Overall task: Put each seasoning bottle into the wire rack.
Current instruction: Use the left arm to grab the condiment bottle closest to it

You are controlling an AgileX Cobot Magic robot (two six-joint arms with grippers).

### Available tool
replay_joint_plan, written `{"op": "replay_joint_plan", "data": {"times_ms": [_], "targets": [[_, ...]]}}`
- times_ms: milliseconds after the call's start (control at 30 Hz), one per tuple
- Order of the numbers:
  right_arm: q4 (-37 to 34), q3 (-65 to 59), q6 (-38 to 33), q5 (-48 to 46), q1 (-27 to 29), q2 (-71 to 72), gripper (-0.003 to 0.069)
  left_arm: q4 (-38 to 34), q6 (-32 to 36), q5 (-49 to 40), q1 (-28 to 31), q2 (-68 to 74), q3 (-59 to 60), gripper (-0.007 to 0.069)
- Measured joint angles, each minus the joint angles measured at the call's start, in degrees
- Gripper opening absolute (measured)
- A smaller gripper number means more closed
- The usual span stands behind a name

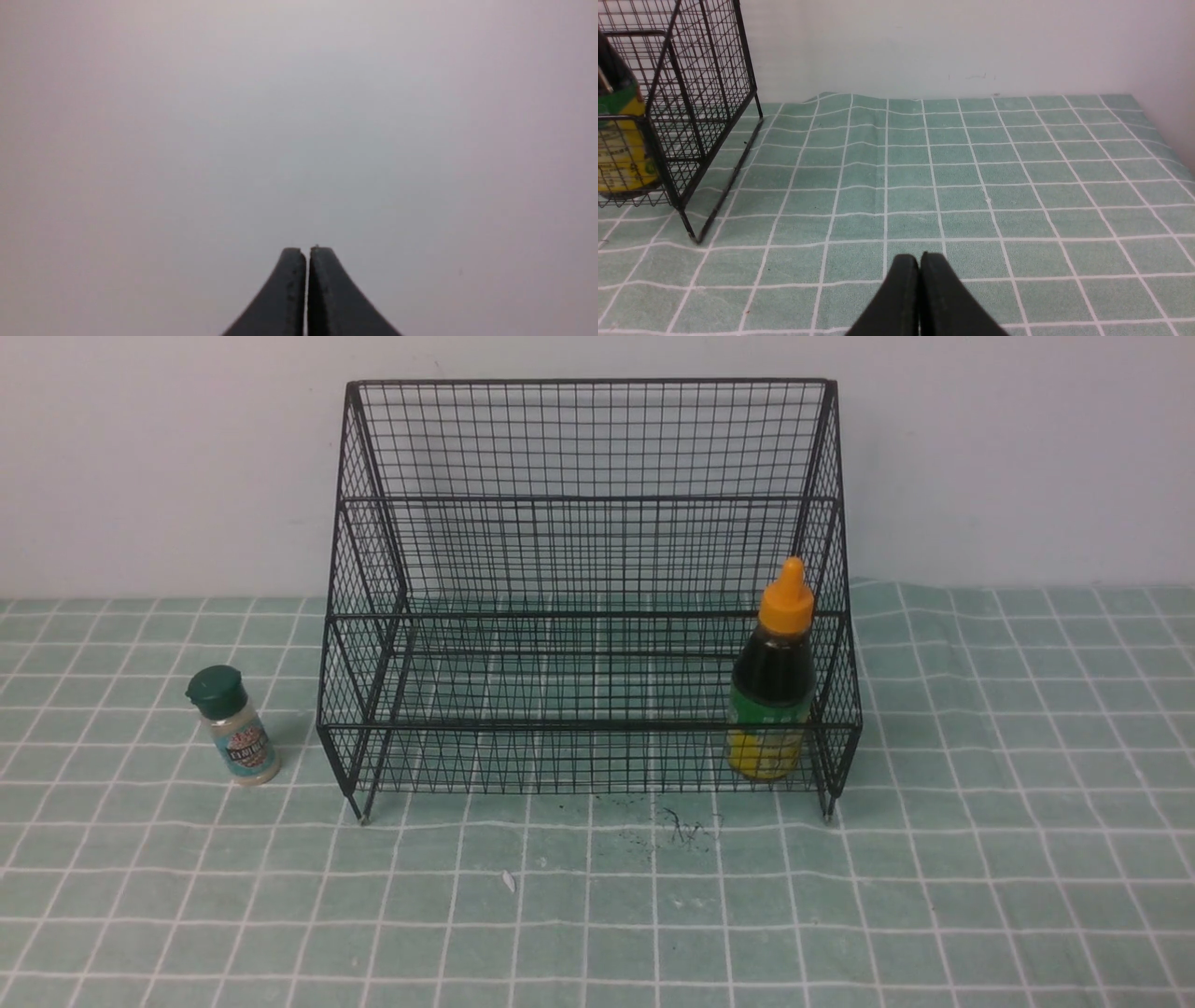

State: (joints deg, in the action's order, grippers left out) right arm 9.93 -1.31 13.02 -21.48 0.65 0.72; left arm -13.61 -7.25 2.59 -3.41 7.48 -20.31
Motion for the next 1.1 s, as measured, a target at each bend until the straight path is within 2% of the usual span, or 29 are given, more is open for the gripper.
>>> {"op": "replay_joint_plan", "data": {"times_ms": [167, 233, 367, 533, 767, 967, 1067, 1100], "targets": [[0.00, 0.00, 0.00, 0.00, 0.00, 0.00, -0.0010, 1.68, -0.24, -35.80, 0.00, 19.40, -17.72, -0.0006], [0.00, 0.00, 0.00, 0.00, 0.00, 0.00, -0.0010, 2.13, 0.81, -46.06, 0.00, 27.35, -22.69, -0.0006], [0.00, 0.00, 0.00, 0.00, 0.00, 0.00, -0.0010, 4.78, 6.15, -57.88, 0.00, 42.72, -30.10, -0.0006], [0.00, 0.00, 0.00, -0.01, 0.00, 0.00, -0.0010, 8.61, 7.56, -61.34, 1.18, 57.48, -37.71, -0.0006], [0.00, 0.00, 0.00, -0.01, 0.00, 0.00, -0.0010, 9.60, 7.25, -61.80, 7.08, 73.64, -48.92, -0.0003], [0.00, 0.00, 0.00, -0.01, 0.00, 0.00, -0.0010, 9.76, 9.64, -57.52, 7.44, 79.95, -51.58, 0.0022], [0.00, 0.00, 0.00, -0.01, 0.00, 0.00, -0.0010, 9.68, 10.61, -50.43, 7.44, 82.69, -51.78, 0.0116], [0.00, 0.00, 0.00, -0.01, 0.00, 0.00, -0.0010, 9.68, 10.61, -48.08, 7.44, 83.89, -51.78, 0.0177]]}}
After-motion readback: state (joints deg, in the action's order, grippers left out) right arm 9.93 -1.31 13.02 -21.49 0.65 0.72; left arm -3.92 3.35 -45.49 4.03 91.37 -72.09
